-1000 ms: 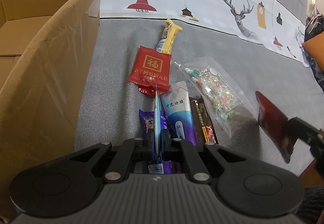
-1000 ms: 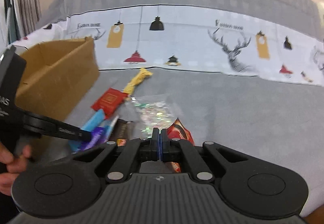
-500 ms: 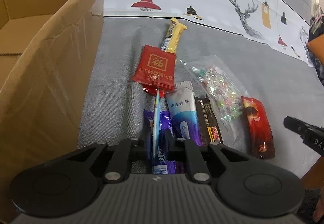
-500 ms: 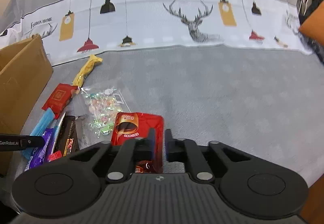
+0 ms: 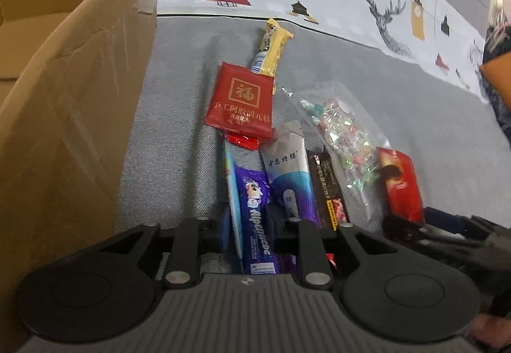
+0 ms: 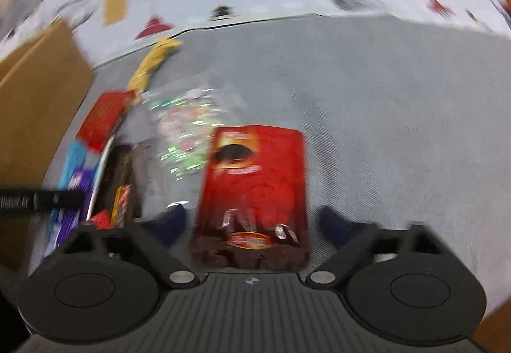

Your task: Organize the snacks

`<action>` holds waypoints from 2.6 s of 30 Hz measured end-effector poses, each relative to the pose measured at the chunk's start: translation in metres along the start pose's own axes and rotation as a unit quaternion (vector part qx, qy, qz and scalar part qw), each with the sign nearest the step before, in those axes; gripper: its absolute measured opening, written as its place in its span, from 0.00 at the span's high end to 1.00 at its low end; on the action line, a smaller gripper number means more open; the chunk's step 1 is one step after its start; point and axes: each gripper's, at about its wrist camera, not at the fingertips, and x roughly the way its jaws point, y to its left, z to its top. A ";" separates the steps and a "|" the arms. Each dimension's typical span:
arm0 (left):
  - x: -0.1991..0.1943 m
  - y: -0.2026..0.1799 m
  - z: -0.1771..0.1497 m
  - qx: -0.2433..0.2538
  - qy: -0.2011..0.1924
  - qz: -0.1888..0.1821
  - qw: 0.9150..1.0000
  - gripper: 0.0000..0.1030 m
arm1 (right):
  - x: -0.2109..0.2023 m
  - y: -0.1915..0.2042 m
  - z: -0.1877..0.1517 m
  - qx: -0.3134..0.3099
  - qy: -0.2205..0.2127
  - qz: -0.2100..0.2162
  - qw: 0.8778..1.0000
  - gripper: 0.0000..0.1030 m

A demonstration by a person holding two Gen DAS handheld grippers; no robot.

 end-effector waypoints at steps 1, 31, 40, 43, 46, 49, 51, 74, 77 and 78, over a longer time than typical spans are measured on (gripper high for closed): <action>-0.002 0.002 0.000 -0.009 -0.004 0.001 1.000 0.80 | -0.001 0.004 0.000 -0.016 -0.004 -0.006 1.000 0.35; -0.012 0.003 0.005 0.007 -0.015 -0.029 0.999 0.79 | 0.017 0.020 0.025 0.115 -0.022 0.024 0.993 0.54; -0.017 0.000 0.003 0.025 -0.016 -0.014 0.999 0.81 | 0.004 -0.001 0.020 0.124 -0.030 0.051 0.990 1.00; -0.033 -0.005 0.003 0.040 -0.040 -0.015 0.998 0.82 | -0.005 -0.003 0.021 0.124 -0.042 0.062 0.990 1.00; -0.039 -0.008 0.003 0.058 -0.046 -0.002 0.997 0.78 | -0.004 -0.009 0.018 0.146 -0.027 0.052 0.987 0.94; -0.033 -0.010 -0.001 0.071 -0.030 0.006 0.997 0.63 | 0.001 -0.015 0.014 0.184 -0.004 0.074 0.980 0.59; -0.029 -0.010 -0.003 0.071 -0.024 0.011 0.997 0.66 | -0.004 -0.010 0.013 0.176 -0.014 0.081 0.981 0.48; -0.043 -0.008 -0.008 0.070 -0.031 -0.005 0.997 1.00 | -0.041 0.026 -0.012 -0.004 0.003 0.109 0.994 0.98; -0.056 -0.013 -0.008 0.087 -0.053 0.004 0.995 1.00 | -0.057 0.016 -0.010 0.008 -0.025 0.106 0.994 0.98; -0.055 -0.014 -0.009 0.091 -0.048 0.009 0.995 1.00 | -0.061 0.013 -0.009 0.012 -0.031 0.105 0.994 0.98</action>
